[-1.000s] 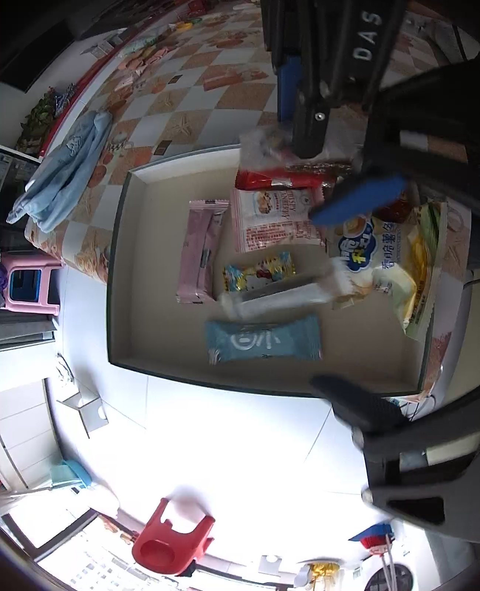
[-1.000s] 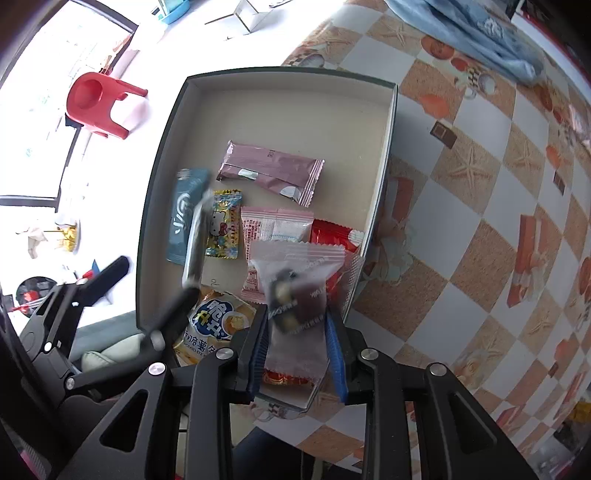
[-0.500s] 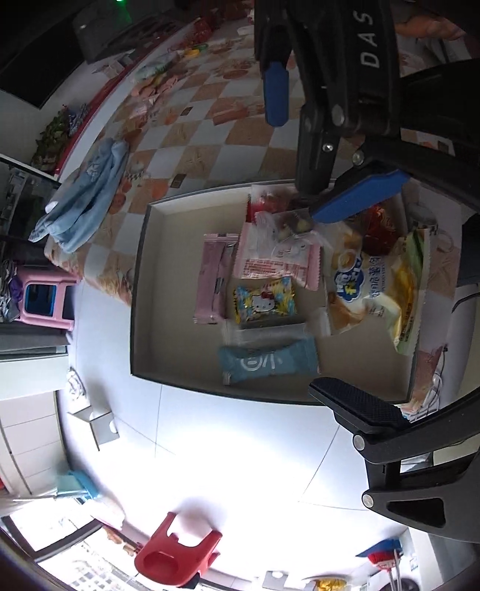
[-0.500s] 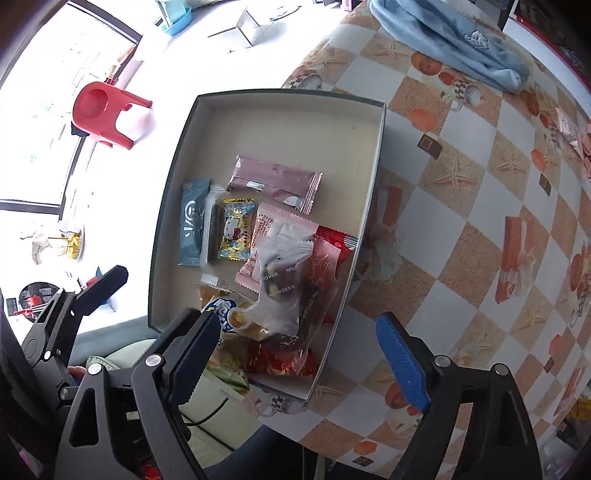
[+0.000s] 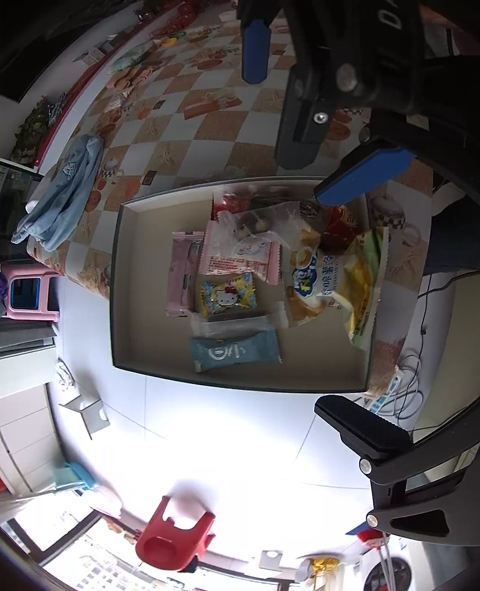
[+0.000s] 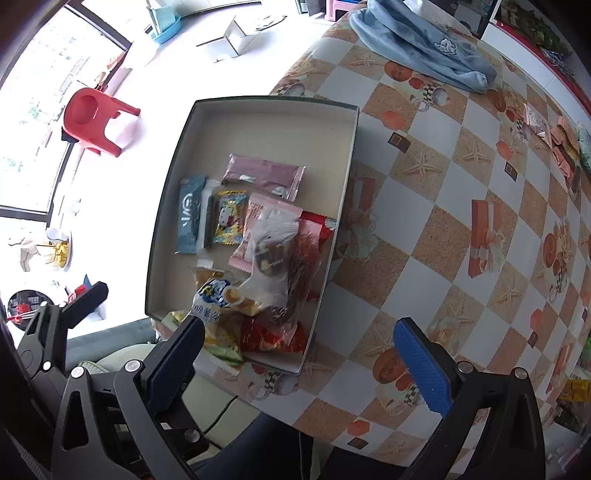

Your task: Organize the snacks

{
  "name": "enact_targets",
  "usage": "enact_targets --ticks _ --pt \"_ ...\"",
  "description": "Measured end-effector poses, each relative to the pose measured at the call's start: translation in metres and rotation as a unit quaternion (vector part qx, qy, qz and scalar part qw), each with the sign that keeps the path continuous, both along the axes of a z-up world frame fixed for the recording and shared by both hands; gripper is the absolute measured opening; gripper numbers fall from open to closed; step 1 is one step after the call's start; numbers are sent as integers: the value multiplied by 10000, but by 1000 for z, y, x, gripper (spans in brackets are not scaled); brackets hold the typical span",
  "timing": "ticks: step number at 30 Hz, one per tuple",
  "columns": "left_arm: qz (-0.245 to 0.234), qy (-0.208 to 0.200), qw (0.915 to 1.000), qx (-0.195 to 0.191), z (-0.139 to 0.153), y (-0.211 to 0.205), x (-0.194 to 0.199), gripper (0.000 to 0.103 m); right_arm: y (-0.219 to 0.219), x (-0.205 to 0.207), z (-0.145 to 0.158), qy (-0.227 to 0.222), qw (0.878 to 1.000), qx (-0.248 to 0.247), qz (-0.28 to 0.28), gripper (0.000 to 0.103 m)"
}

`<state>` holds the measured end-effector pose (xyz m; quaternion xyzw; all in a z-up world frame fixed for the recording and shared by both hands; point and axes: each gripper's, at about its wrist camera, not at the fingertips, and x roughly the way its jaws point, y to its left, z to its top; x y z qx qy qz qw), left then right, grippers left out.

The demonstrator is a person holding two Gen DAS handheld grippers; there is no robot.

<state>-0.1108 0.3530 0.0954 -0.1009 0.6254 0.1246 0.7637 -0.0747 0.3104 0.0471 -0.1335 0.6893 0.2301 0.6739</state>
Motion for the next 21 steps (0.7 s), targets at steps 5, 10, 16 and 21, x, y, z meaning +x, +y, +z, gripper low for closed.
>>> enact_targets --ticks 5,10,16,21 --pt "-41 122 9999 26 -2 -4 -5 103 0 -6 1 7 10000 -44 27 103" --pt "-35 130 9999 37 -1 -3 -7 103 -2 -8 1 11 10000 -75 -24 103" --pt "24 136 9999 16 1 -2 -11 103 -2 -12 2 -17 10000 -84 18 103" --pt "26 126 9999 -12 1 -2 -13 103 -4 -16 3 -12 10000 -90 -3 103"
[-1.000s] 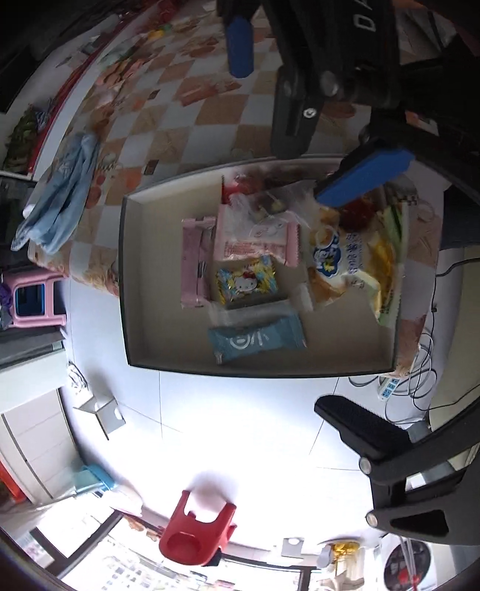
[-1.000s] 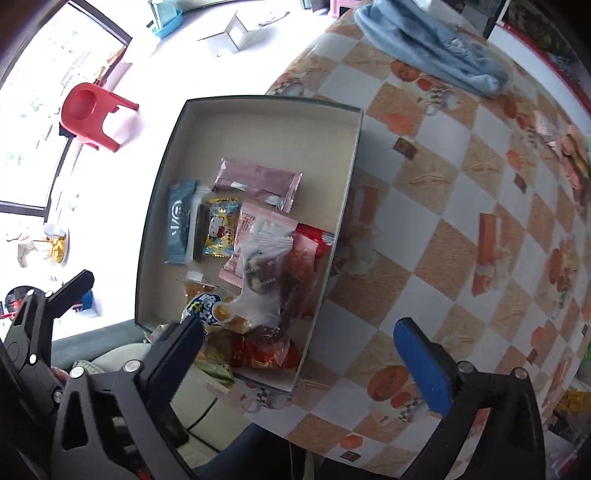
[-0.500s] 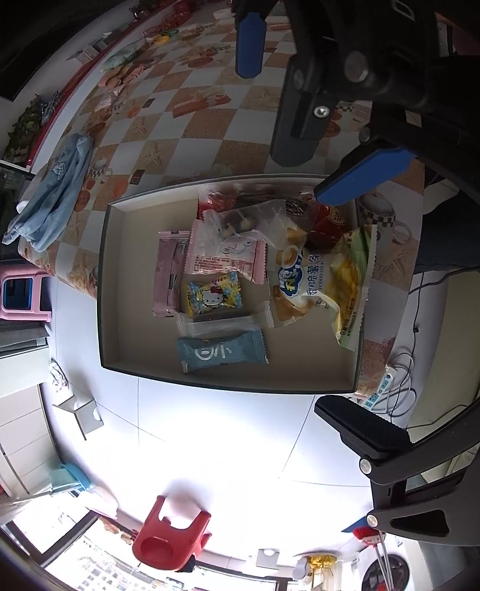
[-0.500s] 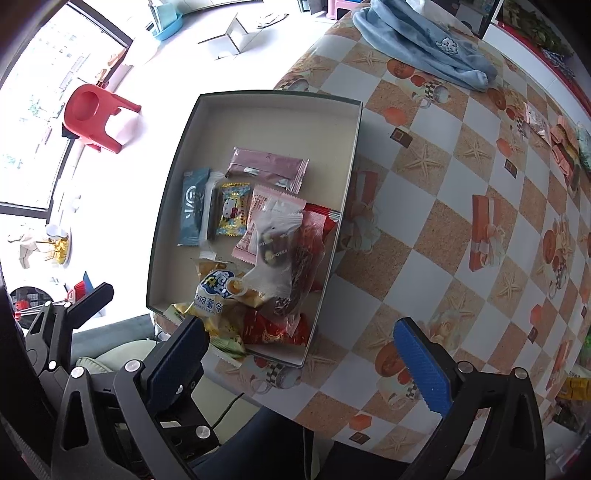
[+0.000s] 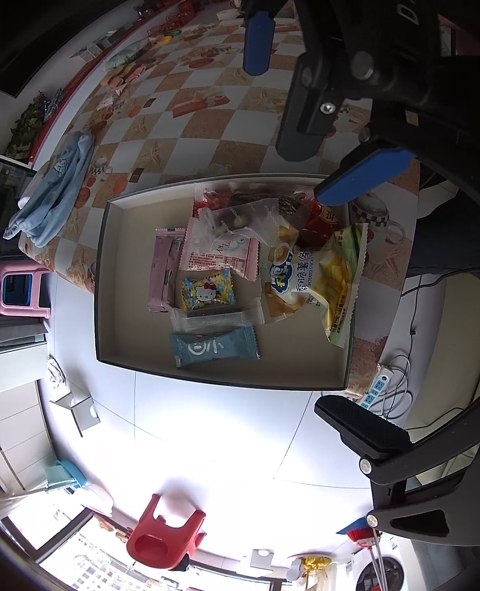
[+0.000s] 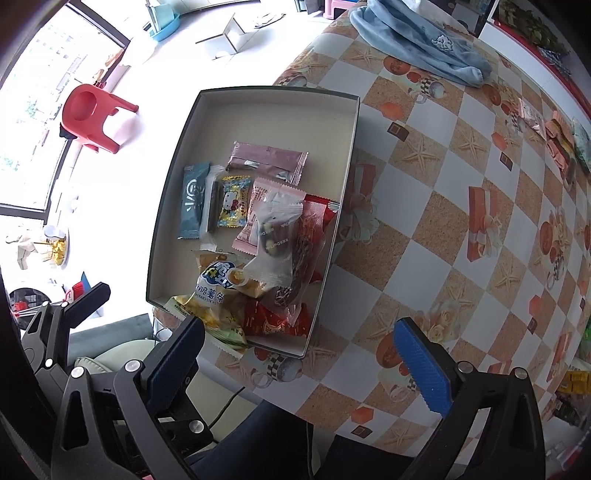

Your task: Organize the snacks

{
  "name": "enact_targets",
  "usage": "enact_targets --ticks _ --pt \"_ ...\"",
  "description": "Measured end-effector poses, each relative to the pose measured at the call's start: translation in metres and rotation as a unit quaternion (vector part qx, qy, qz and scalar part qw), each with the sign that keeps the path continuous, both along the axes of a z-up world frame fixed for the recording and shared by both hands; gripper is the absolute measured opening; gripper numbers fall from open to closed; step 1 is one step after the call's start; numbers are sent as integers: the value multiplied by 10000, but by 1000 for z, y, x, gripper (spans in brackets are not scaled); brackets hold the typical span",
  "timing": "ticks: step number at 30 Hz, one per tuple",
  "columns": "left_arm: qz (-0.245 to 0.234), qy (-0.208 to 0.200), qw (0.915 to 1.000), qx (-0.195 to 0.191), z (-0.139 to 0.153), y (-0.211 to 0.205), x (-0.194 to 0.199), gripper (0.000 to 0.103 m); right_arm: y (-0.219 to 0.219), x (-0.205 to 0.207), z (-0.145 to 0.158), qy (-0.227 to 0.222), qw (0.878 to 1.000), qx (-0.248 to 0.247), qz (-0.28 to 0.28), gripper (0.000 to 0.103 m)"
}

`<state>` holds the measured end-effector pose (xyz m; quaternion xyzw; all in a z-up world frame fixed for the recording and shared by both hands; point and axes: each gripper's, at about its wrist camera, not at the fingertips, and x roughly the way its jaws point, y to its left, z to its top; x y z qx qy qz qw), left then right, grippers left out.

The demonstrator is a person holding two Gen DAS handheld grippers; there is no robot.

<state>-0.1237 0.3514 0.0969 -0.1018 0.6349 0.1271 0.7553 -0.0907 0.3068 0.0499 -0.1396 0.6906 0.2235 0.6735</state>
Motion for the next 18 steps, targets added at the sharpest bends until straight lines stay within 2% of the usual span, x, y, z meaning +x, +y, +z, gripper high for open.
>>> enact_targets --ticks 18 --pt "-20 4 10000 24 1 1 -2 103 -1 -3 2 -16 9999 34 -108 103"
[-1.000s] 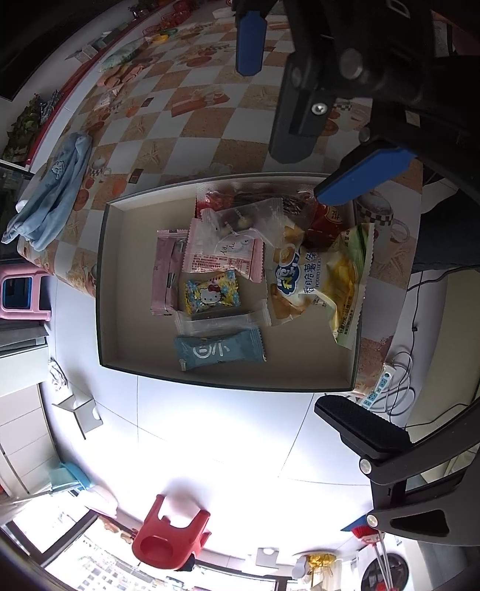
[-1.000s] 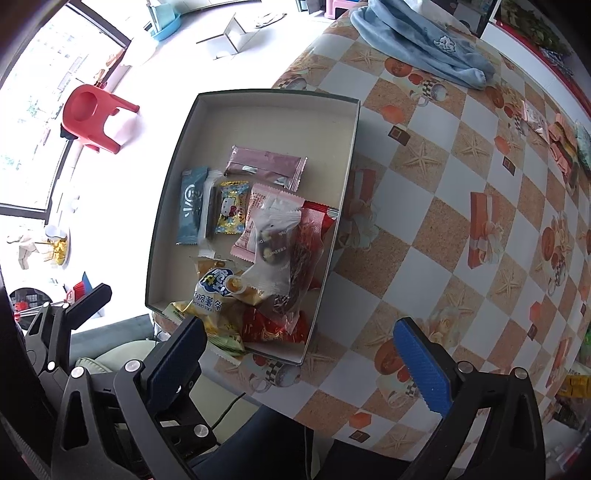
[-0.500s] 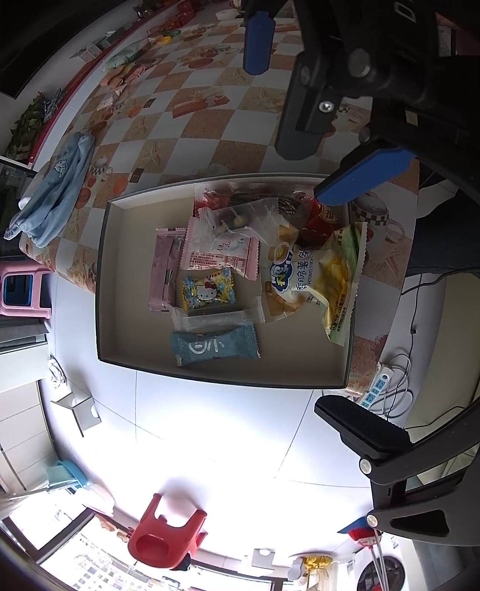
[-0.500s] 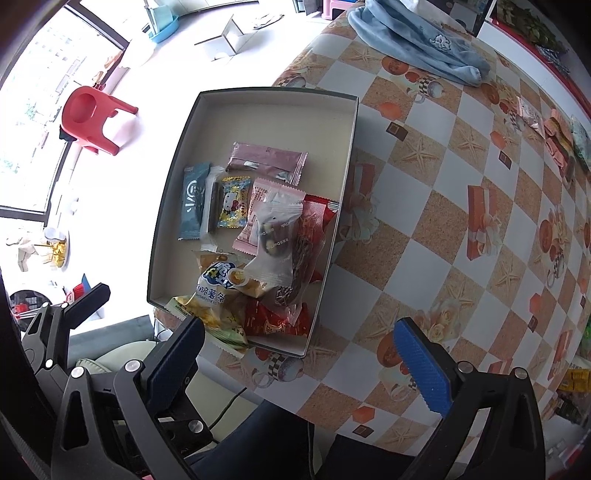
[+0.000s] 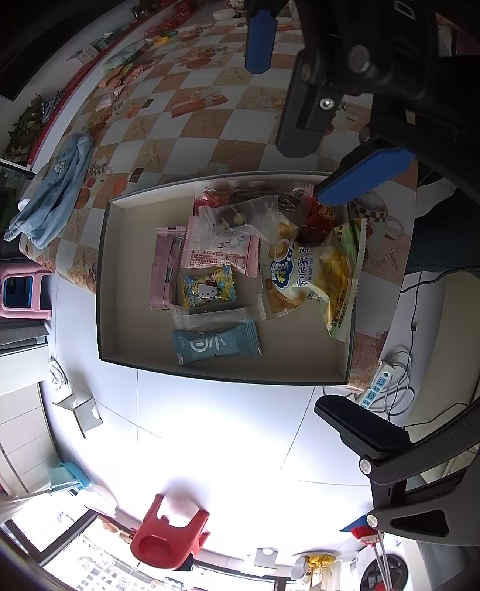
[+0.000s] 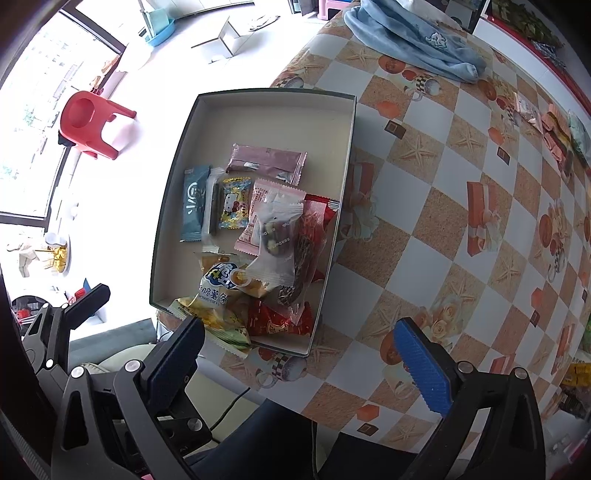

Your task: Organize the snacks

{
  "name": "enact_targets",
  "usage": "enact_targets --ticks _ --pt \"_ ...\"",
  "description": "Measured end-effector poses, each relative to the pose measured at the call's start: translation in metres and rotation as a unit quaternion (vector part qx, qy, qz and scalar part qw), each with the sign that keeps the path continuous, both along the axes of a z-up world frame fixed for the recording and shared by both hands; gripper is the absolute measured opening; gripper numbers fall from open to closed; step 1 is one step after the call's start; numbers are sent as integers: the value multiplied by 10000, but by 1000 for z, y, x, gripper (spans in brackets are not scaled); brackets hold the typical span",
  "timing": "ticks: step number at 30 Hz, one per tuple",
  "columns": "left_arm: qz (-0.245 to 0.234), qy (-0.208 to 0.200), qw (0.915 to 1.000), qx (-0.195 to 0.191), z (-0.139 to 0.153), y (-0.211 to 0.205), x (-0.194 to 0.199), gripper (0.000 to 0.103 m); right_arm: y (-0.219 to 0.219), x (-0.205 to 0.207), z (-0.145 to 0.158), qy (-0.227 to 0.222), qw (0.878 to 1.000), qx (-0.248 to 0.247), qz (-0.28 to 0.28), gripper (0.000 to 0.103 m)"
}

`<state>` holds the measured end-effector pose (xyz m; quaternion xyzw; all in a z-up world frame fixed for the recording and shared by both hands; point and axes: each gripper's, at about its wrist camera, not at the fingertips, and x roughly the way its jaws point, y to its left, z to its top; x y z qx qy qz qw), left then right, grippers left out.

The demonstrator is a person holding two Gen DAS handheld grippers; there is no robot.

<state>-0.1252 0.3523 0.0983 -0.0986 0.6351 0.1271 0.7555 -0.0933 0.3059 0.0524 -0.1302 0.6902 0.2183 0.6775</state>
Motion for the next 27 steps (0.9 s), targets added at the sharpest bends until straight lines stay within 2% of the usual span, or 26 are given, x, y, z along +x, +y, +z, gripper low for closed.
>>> enact_targets --ticks 22,27 --pt "-6 56 10000 -62 -5 4 5 103 -3 7 -3 27 9998 27 -191 103" --pt "49 -140 9999 -35 -2 10 4 103 2 12 -4 -10 9997 52 -228 103"
